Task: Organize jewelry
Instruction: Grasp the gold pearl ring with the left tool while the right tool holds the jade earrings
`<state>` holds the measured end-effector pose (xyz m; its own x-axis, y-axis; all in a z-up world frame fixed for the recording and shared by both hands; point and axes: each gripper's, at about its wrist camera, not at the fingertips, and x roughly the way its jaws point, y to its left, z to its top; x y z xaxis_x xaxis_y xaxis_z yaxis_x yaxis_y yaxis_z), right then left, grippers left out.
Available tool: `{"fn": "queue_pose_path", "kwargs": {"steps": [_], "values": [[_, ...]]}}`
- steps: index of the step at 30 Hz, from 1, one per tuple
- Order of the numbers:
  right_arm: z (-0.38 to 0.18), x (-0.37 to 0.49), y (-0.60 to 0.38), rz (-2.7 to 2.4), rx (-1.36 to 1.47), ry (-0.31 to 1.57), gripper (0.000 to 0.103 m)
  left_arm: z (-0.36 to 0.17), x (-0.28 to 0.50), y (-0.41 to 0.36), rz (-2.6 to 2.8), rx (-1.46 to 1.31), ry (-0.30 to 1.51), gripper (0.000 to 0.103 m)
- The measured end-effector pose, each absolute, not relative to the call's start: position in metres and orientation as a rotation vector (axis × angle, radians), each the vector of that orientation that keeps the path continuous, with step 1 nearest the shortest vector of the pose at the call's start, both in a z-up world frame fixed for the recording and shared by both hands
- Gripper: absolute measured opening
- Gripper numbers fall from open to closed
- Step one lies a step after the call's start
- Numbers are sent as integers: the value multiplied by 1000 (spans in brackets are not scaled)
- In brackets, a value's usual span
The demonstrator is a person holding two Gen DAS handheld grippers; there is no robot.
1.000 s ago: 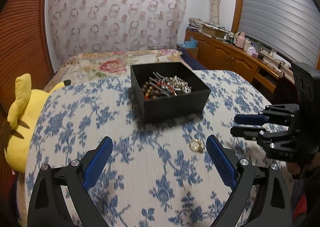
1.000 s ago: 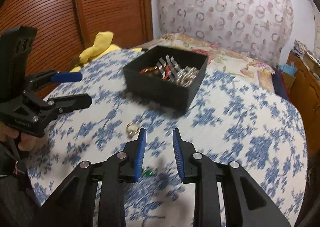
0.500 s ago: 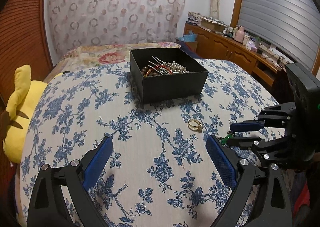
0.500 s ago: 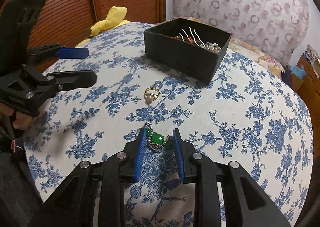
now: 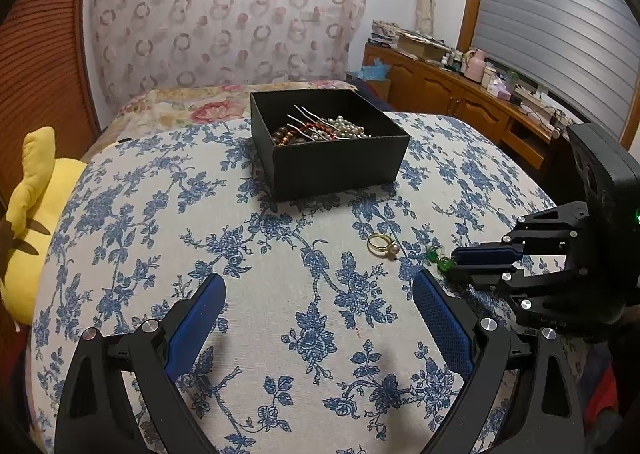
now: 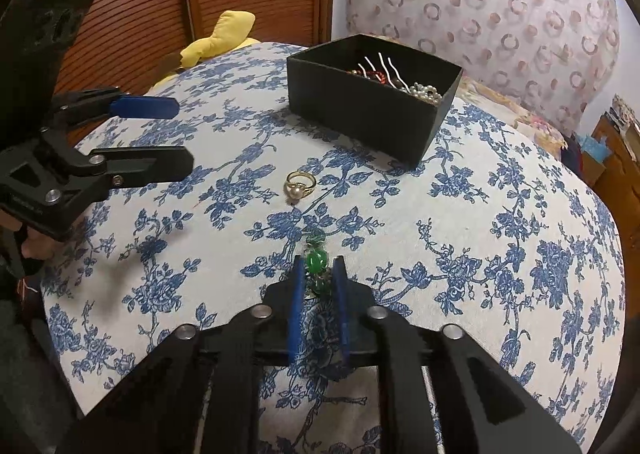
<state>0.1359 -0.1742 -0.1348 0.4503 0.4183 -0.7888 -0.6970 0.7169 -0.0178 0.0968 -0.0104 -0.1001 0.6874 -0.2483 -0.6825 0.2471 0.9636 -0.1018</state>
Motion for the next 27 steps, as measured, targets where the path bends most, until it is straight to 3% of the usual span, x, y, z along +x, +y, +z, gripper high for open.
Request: {"fn": "queue_pose_path", "kwargs": {"steps": [19, 27], "values": [[-114, 142, -206, 625, -281, 783, 13, -106, 123, -44, -343, 57, 804, 90], [-115, 144, -213, 606, -258, 779, 13, -115, 138, -67, -368, 112, 847, 60]]}}
